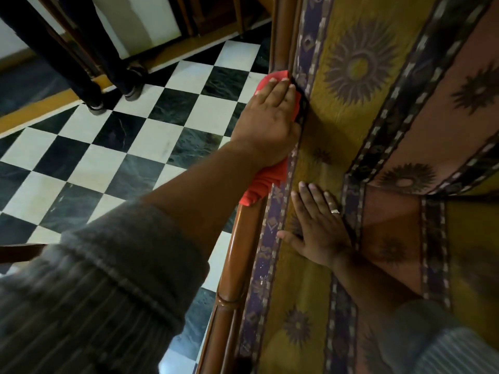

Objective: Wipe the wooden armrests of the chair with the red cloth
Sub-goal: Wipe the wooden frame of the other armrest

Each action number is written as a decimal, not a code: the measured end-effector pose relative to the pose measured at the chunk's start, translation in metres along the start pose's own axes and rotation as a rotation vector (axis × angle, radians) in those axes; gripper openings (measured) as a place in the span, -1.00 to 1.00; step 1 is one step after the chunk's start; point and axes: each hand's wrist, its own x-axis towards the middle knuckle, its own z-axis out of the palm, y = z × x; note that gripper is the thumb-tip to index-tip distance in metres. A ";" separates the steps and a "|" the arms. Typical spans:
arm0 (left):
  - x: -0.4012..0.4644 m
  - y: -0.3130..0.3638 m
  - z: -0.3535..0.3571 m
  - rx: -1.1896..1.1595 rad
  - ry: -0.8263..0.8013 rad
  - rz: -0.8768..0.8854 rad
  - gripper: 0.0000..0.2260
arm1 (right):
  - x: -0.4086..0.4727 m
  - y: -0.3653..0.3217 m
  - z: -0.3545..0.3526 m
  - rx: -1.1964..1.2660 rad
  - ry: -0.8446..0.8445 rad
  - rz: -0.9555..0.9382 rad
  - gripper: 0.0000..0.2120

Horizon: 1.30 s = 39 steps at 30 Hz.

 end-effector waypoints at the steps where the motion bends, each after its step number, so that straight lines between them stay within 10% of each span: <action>1: -0.005 0.002 0.002 0.004 0.021 -0.004 -0.43 | 0.000 0.000 0.000 0.003 -0.002 0.000 -0.02; 23: 0.018 0.018 0.006 -0.027 0.097 -0.197 -0.31 | 0.001 0.003 -0.002 0.070 -0.026 0.001 -0.03; 39: 0.012 -0.001 -0.001 0.075 -0.011 0.025 -0.22 | -0.001 0.002 0.000 0.076 0.001 -0.001 -0.04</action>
